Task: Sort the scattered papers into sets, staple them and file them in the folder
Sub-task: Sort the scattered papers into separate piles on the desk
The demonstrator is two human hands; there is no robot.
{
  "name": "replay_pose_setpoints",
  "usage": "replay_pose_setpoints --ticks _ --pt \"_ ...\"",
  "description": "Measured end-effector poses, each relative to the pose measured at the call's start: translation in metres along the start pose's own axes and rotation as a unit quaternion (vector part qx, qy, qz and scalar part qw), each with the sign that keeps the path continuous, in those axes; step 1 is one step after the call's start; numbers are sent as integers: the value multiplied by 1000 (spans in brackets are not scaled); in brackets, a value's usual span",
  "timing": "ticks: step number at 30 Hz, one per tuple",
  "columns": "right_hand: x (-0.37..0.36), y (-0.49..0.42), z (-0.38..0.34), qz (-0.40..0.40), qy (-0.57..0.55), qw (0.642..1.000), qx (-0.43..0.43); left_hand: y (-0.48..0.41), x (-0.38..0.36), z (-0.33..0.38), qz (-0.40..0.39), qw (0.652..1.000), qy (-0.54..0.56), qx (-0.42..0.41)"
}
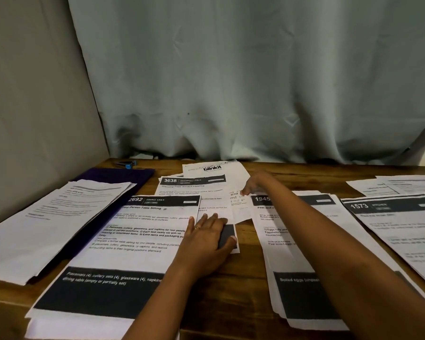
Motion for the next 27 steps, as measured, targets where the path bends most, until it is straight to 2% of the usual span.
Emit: replay_pose_setpoints --ticks 3,7,12,15,18,22,27 --pt "2 -4 4 8 -26 999 -20 0 0 1 0 1000 0 1" --pt "10 -11 16 83 -135 986 -55 1 1 1 6 1000 5 6" --pt "39 -5 14 180 -242 953 -19 2 3 2 9 1000 19 8" --pt "63 6 12 252 -342 905 20 3 6 3 12 1000 27 8" --pt "91 19 12 328 -389 859 60 4 6 3 14 999 28 9" --pt "126 43 10 388 -435 804 121 4 8 4 17 999 31 10" --pt "163 62 29 444 -501 737 97 4 8 4 19 999 35 4"
Point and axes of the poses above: each hand's wrist, its own y-axis away from the middle knuckle, its own x-axis out of the back of the hand, z = x × y, the point moved 9 cm from there along -y, towards the middle knuckle, and after that the axes turned 8 degrees about z, right-handed, at the moved point
